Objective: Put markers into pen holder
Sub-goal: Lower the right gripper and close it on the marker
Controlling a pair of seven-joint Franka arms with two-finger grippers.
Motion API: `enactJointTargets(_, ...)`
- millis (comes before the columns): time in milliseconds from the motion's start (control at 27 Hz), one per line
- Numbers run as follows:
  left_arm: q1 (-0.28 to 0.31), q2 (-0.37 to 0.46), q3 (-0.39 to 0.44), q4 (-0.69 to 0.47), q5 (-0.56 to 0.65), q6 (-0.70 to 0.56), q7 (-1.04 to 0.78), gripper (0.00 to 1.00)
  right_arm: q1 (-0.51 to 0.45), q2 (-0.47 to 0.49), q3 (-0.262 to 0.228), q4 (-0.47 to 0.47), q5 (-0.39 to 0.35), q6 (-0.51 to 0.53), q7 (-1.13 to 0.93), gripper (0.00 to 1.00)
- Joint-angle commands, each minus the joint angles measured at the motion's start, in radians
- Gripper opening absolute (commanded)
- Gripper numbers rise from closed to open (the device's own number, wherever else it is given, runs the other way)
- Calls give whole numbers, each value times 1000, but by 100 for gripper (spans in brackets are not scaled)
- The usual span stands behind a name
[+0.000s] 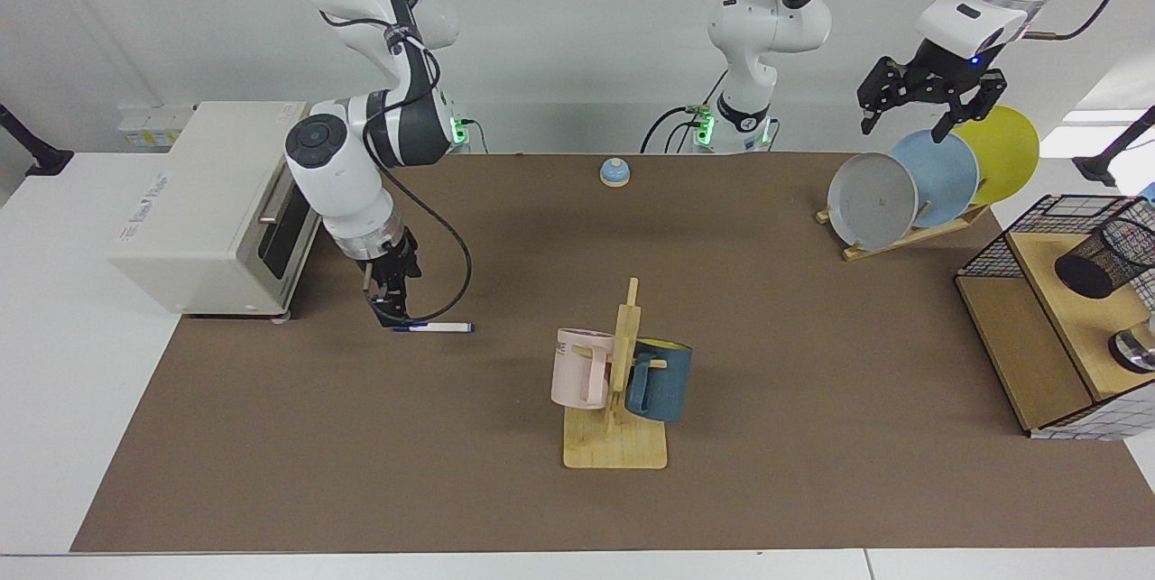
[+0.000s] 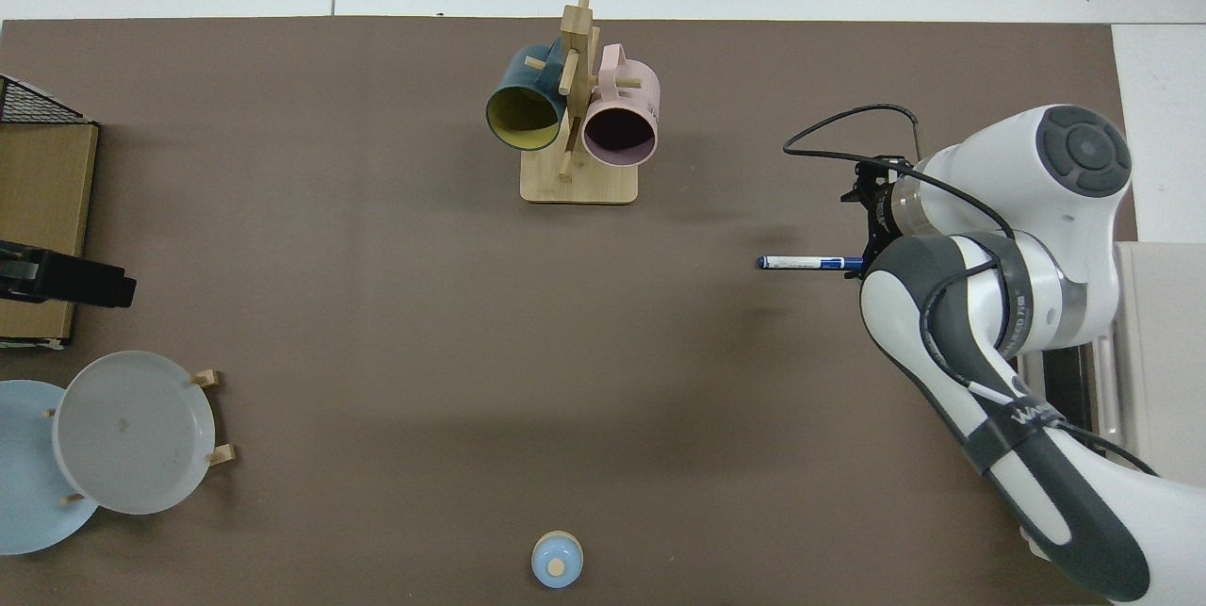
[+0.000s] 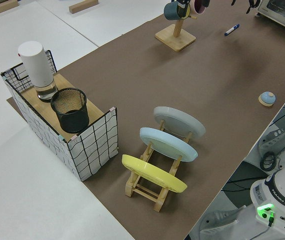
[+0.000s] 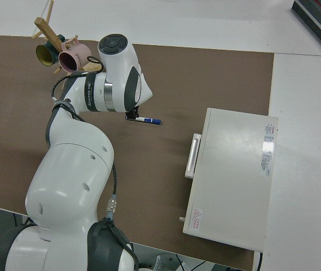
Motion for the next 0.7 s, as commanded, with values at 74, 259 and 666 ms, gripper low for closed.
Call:
enactJointTargets(74, 2, -10, 0, 2, 12, -14, -5, 100, -1, 52, 3, -27, 5, 85, 35, 99)
enactJointTargets(259, 2, -10, 0, 2, 12, -15, -5, 100, 0, 99, 3, -26, 5, 124, 37, 99)
enactJointTargets(666, 1, -10, 0, 2, 12, -15, -5, 100, 11, 127, 3, -35, 5, 141, 33, 99)
